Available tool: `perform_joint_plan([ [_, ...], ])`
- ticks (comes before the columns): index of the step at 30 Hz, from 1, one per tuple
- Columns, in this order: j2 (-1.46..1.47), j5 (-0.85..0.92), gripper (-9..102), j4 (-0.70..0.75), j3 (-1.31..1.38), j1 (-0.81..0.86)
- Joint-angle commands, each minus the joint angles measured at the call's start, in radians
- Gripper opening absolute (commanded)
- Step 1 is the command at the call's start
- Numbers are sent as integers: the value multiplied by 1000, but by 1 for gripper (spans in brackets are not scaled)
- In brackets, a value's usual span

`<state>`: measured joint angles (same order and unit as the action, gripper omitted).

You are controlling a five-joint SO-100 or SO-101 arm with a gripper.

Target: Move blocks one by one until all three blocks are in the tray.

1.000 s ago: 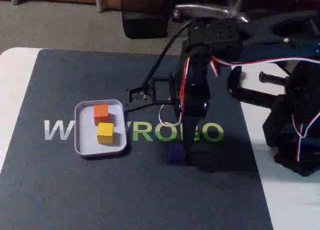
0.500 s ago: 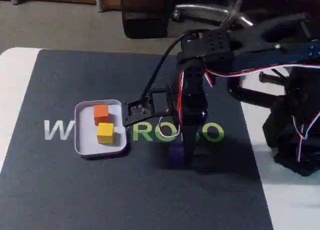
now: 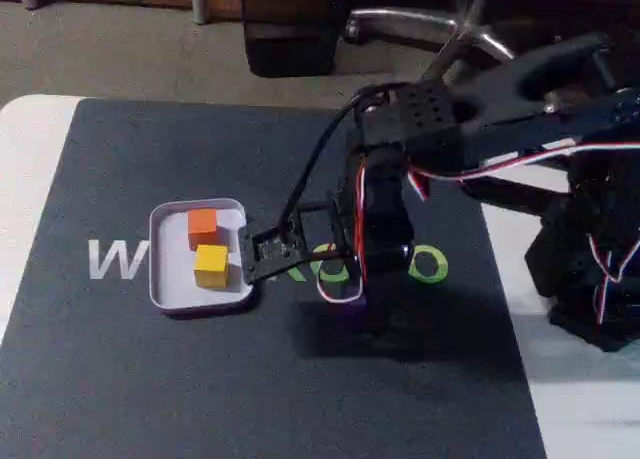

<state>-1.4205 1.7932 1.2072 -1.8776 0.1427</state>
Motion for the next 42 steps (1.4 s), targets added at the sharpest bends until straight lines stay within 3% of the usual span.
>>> perform_joint_plan([
  [1,18,-11,27,-14,32,-2],
  [12,114,-43,18,-14,115,-2],
  [18,117,-64,2,-14,124,3],
  [24,121,-130,-2,-14,167,11],
  [35,422,-528,-8,173,868,52],
  [42,426,-661,-8,173,1026,72],
])
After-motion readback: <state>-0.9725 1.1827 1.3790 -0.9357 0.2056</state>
